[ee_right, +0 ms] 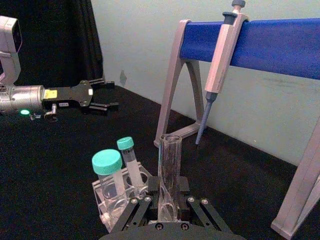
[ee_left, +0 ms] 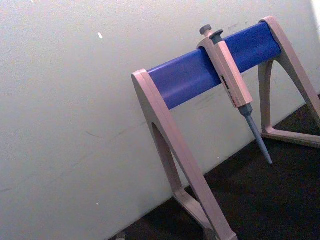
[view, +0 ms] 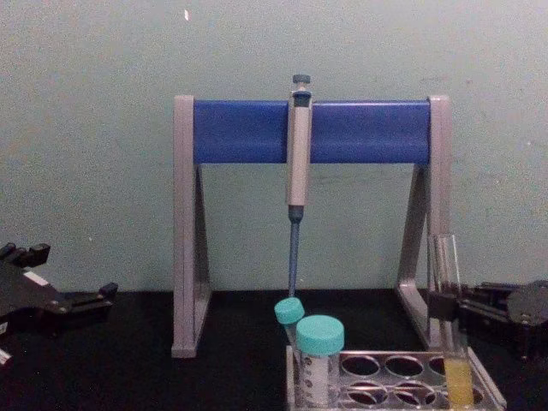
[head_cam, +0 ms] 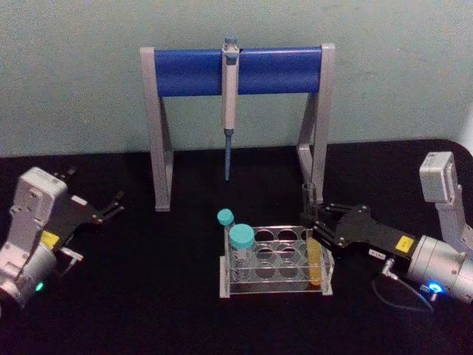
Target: Pick up the test tube from the test tube rack, shake it, then place it back into the test tube rack.
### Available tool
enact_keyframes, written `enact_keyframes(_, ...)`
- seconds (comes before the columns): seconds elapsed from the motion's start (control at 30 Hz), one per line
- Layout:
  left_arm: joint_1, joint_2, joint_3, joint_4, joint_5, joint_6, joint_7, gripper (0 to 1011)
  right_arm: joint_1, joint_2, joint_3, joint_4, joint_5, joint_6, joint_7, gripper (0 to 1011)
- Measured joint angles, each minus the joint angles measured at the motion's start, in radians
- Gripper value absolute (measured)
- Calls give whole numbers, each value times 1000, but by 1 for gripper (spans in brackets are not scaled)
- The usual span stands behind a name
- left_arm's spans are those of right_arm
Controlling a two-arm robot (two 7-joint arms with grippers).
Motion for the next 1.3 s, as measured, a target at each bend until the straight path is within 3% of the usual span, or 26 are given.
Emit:
enact_keyframes(1.0, 0, 0, 0, 0, 0, 0, 0, 1001, -1, 1, 0, -1, -1, 2, 3, 239)
enact_keyframes(1.27, 0, 0, 0, 0, 0, 0, 0, 1001, -1, 1, 0, 0, -2, 2, 4, 467)
enact_keyframes(1.3, 0, 0, 0, 0, 0, 0, 0, 1001, -1, 1, 0, -1, -2, 2, 4, 530)
